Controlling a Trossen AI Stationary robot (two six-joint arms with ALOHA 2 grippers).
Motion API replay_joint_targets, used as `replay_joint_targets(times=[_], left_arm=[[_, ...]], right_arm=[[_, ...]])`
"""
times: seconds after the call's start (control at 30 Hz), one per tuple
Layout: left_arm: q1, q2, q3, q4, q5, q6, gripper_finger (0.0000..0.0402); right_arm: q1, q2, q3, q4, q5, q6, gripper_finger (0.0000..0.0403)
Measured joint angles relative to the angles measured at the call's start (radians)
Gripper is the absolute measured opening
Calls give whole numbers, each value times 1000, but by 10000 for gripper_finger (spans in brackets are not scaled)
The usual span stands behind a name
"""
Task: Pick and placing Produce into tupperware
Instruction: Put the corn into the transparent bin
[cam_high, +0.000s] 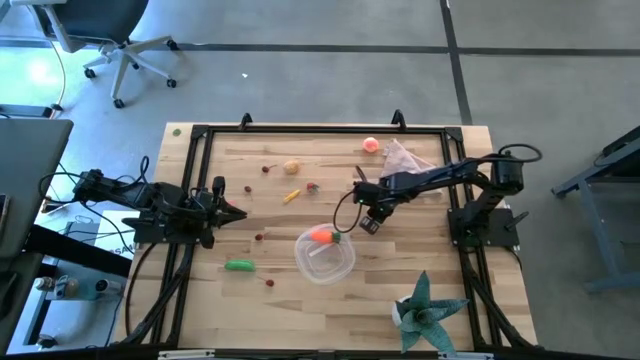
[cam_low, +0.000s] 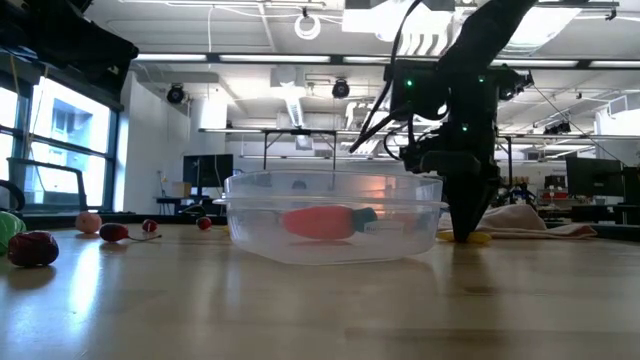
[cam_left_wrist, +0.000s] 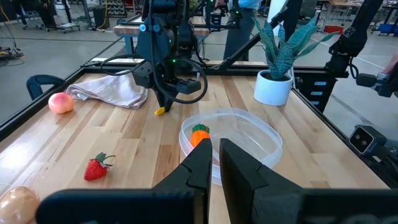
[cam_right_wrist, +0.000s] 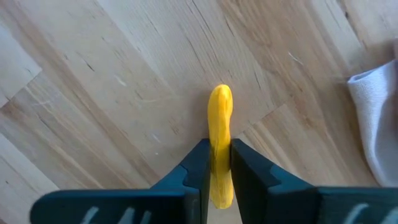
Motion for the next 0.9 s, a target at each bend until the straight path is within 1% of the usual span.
replay_joint_targets(times=[0.1, 0.23, 0.47, 0.63, 0.73, 0.83, 0.9], left_arm=[[0, 0, 0, 0, 0, 0, 21], [0, 0, 0, 0, 0, 0, 21], [0, 0, 0, 0, 0, 0, 21], [0, 0, 0, 0, 0, 0, 21], [0, 0, 0, 0, 0, 0, 21], [0, 0, 0, 0, 0, 0, 21], [0, 0, 0, 0, 0, 0, 21]], right_arm=[[5, 7, 41, -51, 9, -3, 44], [35, 4, 134, -121, 60, -28, 44], [145, 3, 318, -242, 173, -51, 44], [235, 1, 455, -236, 184, -124, 44], [281, 0, 525, -194, 183, -173, 44], [317, -2, 568, -149, 180, -238, 44], [333, -2, 572, -96, 167, -276, 44]])
